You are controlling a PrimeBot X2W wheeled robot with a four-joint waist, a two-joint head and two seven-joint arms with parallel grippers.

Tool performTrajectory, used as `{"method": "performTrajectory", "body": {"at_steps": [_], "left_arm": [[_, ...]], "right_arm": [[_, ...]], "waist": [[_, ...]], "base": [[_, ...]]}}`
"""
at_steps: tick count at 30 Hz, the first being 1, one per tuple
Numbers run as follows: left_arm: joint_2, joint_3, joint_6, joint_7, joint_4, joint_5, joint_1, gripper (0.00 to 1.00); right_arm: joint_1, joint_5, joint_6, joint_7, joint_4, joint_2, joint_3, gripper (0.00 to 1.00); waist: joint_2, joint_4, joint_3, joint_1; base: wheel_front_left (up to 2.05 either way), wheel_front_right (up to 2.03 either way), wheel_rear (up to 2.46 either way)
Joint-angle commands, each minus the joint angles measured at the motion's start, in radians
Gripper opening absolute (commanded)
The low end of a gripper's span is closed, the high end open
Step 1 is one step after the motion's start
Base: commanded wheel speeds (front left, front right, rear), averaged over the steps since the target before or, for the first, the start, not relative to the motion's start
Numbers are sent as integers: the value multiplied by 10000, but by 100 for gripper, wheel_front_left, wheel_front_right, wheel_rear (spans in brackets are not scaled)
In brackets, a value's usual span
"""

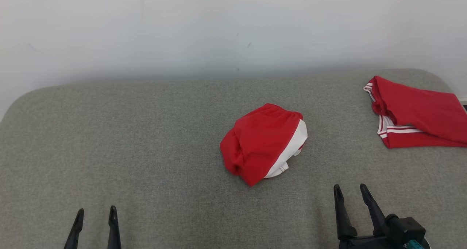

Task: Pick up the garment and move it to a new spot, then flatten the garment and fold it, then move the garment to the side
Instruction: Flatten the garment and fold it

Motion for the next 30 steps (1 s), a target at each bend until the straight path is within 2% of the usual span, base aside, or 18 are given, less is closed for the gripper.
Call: {"method": "performTrajectory", "body": {"at_steps": [1, 30], "left_arm": [[-30, 34, -58, -28, 21, 127, 10, 100], [-255, 355, -223, -28, 55, 478, -140, 100]], "right_arm": [[-61, -15, -27, -44, 5, -9, -4, 100], [-145, 4, -27, -44, 38, -5, 17, 100]], "waist": [[0, 7, 21, 0], [0, -34, 183, 0]], "base": [[0, 0, 0], [0, 0, 0]]}}
